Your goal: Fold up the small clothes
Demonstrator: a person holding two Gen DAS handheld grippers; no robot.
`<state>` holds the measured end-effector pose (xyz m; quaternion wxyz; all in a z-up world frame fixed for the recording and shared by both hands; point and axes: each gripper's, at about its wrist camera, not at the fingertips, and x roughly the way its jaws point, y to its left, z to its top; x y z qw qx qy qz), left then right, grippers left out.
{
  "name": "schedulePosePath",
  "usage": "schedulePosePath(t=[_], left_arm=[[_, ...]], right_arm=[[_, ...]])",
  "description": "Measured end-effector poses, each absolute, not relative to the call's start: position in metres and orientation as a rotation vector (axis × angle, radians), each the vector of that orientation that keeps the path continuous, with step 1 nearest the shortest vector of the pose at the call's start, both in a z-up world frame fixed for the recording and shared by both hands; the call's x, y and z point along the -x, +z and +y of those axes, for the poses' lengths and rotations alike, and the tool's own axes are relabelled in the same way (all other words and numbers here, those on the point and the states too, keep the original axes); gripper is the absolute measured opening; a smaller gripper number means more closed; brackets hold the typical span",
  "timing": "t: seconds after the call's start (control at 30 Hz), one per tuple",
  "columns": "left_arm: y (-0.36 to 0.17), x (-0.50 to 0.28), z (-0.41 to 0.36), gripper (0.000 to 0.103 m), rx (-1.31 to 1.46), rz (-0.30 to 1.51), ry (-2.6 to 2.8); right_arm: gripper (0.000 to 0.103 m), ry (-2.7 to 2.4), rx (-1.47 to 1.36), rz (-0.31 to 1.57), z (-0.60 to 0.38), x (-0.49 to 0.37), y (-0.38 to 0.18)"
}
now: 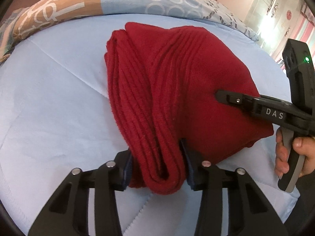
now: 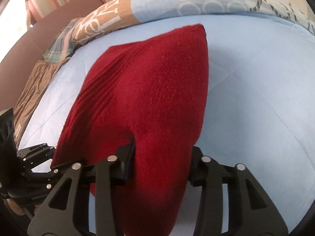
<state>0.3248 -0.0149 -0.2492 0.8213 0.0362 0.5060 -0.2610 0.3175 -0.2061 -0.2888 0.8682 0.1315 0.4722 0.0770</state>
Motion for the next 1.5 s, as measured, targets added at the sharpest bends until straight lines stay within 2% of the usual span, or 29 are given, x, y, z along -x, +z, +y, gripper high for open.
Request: schedulePosePath(t=[0.2, 0.67, 0.93, 1.03, 1.2, 1.23, 1.3, 1.4, 1.5], left_arm=[[-0.231, -0.318, -0.018, 0.035, -0.088, 1.043, -0.520], [-0.178, -0.233, -0.066, 0.033, -0.086, 1.009, -0.519], [-0.194, -0.169, -0.118, 0.034, -0.088, 1.015, -0.536], [-0.213, -0.163, -0.126, 0.039, -0.112, 1.030, -0.528], [-0.219, -0.165, -0.108, 0.060, 0.008, 1.040, -0.525], [-0.216, -0.166, -0.104, 0.061, 0.021, 1.044, -0.521], [-0.207, -0.162, -0.098, 0.063, 0.022, 1.030, -0.514], [-0.192, -0.154, -0.091, 0.069, -0.014, 0.993, -0.504], [-0.182, -0.149, -0.088, 0.069, -0.030, 0.957, -0.505]], right_arm=[[0.035, 0.182, -0.237, 0.927, -0.201, -0.312, -0.269], [0.034, 0.207, -0.145, 0.831, -0.244, -0.225, -0.223], [0.035, 0.165, -0.226, 0.891, -0.304, -0.157, -0.256], [0.037, 0.159, -0.266, 0.925, -0.314, -0.148, -0.282], [0.048, 0.164, -0.298, 0.922, -0.316, -0.143, -0.279], [0.051, 0.158, -0.284, 0.925, -0.314, -0.141, -0.274], [0.067, 0.144, -0.256, 0.915, -0.312, -0.133, -0.264], [0.083, 0.083, -0.183, 0.828, -0.306, -0.106, -0.238], [0.083, -0.030, -0.043, 0.818, -0.296, -0.092, -0.233]])
